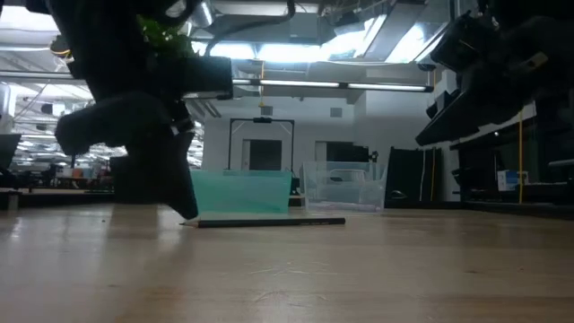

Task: Sort pens & pencils
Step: Put the black pencil into the blue bin

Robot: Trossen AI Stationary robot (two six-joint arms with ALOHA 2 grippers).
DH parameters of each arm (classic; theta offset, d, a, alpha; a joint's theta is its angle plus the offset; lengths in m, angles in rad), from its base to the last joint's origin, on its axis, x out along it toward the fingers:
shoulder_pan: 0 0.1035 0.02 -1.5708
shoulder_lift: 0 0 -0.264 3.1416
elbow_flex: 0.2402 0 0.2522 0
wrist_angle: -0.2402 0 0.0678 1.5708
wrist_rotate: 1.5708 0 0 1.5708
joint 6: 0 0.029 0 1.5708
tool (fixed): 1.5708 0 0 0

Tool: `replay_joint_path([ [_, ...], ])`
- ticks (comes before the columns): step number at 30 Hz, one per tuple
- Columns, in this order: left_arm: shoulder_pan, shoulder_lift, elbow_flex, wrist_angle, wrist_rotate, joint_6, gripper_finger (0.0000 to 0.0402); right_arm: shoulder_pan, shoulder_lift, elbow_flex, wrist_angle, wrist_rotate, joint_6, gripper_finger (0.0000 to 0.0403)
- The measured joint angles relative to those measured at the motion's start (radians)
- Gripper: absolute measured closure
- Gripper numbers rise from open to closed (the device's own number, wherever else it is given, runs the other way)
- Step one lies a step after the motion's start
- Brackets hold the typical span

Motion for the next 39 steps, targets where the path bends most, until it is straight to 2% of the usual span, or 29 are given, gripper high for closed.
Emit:
replay_joint_path([
  [22,0.001,-0.003,-0.034,0.01,0.022,-0.027,0.0402,-0.003,0.0,0.0,-0.004,-0.001,-0.008,0.0283],
  [25,0.001,-0.003,-0.035,0.011,0.023,-0.027,0.0402,-0.014,0.004,0.005,-0.001,-0.042,-0.04,0.0283],
  [30,0.001,-0.003,-0.035,0.014,0.025,-0.027,0.0402,-0.035,0.079,0.091,-0.017,-0.076,-0.125,0.0283],
  [34,0.001,-0.003,-0.035,0.021,0.031,-0.027,0.0402,-0.068,0.192,0.223,-0.126,-0.126,-0.213,0.0283],
  [39,0.001,-0.002,-0.035,0.025,0.039,-0.025,0.0402,-0.1,0.359,0.409,-0.305,-0.135,-0.315,0.0281],
])
